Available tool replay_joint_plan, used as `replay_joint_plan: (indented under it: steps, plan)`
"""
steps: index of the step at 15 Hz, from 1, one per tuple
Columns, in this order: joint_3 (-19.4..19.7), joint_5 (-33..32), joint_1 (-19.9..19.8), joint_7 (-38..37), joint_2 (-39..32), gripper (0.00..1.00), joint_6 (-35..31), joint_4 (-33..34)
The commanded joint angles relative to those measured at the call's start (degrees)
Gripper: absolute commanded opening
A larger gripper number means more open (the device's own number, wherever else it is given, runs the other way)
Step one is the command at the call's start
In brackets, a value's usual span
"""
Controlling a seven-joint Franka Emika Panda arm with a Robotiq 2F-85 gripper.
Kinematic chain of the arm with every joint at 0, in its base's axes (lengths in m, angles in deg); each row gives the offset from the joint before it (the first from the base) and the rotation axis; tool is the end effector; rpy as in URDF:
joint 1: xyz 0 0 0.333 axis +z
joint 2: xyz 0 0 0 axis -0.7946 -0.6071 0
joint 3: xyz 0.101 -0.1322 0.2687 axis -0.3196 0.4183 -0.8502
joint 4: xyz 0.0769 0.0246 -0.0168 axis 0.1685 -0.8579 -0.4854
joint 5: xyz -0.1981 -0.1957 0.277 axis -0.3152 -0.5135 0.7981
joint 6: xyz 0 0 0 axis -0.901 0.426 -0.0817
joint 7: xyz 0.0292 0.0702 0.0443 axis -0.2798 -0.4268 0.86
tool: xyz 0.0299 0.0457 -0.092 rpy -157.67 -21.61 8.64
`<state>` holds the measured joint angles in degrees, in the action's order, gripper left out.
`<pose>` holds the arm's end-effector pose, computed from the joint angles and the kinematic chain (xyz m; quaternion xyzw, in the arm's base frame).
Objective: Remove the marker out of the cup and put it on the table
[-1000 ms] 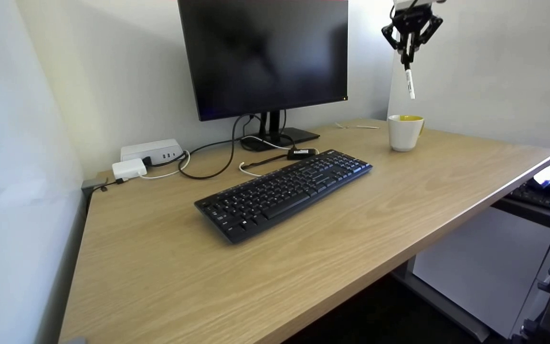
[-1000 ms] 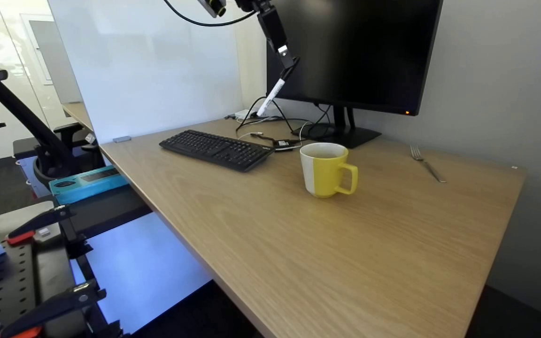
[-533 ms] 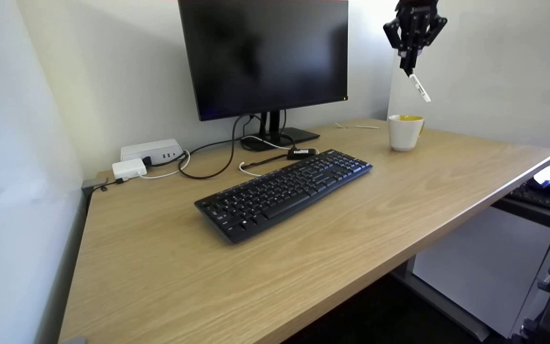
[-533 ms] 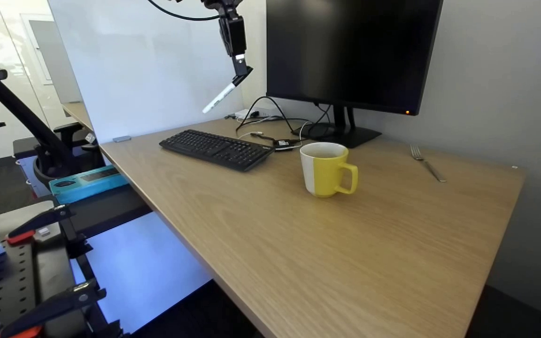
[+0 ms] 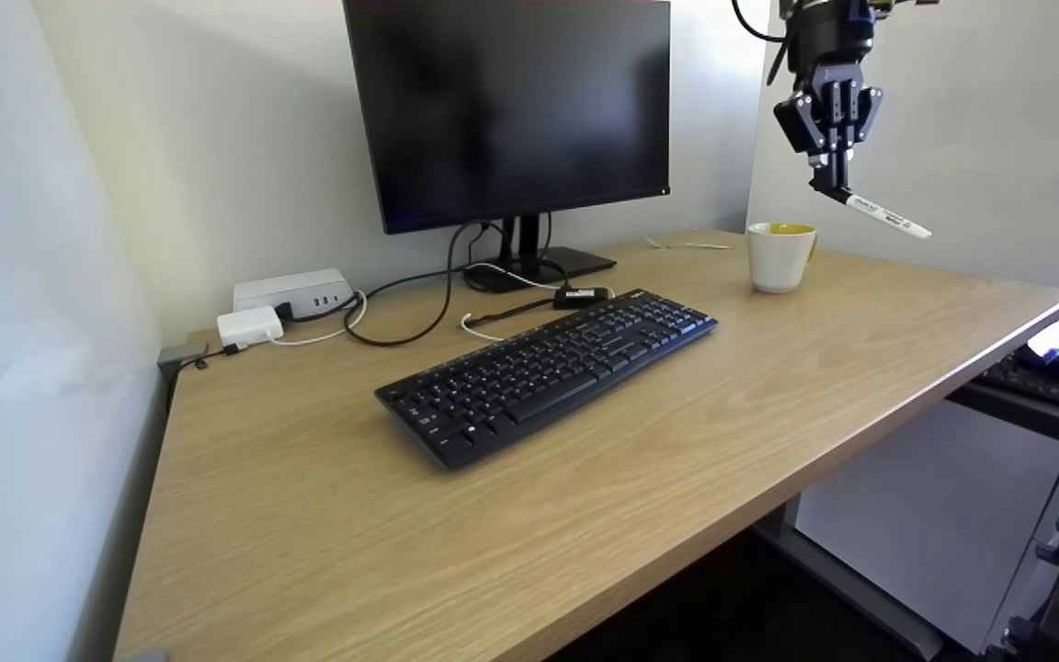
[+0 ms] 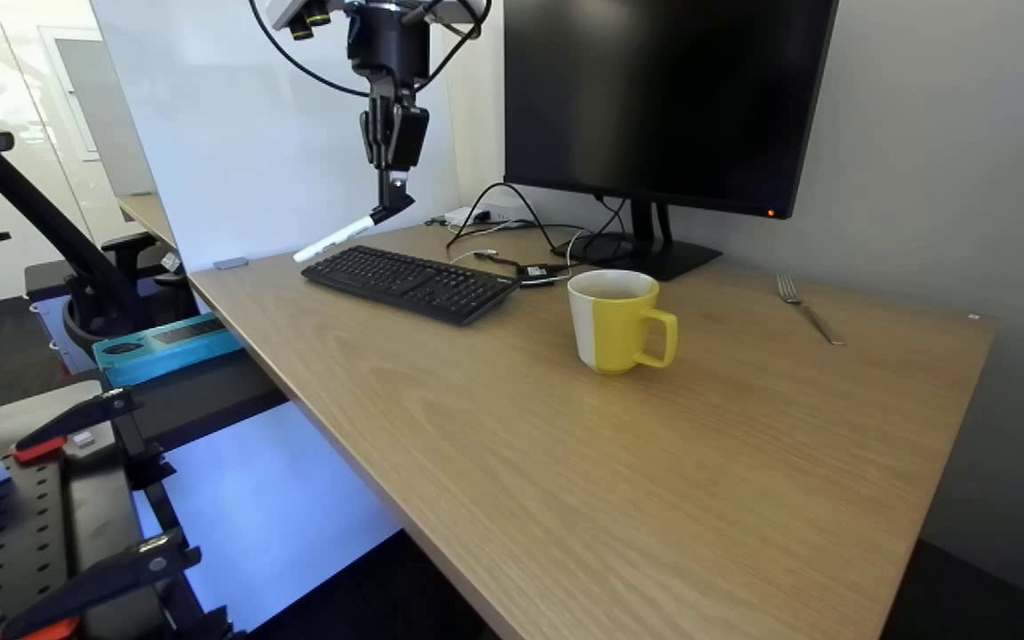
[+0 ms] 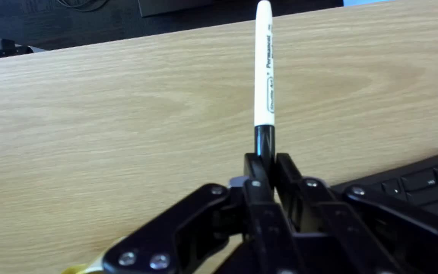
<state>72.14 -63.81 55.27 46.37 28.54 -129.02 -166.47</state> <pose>0.5089 -0.0218 0.3275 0.9942 -0.0651 -0.0823 0.0218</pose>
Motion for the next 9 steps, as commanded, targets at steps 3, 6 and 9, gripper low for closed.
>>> replay_joint_plan:
  steps: [3,6,9]
  plan:
    - [-1.0,-4.3,-1.3,-1.1,-7.9,0.04,-2.3,2.3]
    - [-1.0,-5.3,-0.9,-1.7,-11.9,0.04,-3.4,4.2]
    - [-1.3,-5.5,-0.3,-3.0,-14.5,0.04,-6.0,6.1]
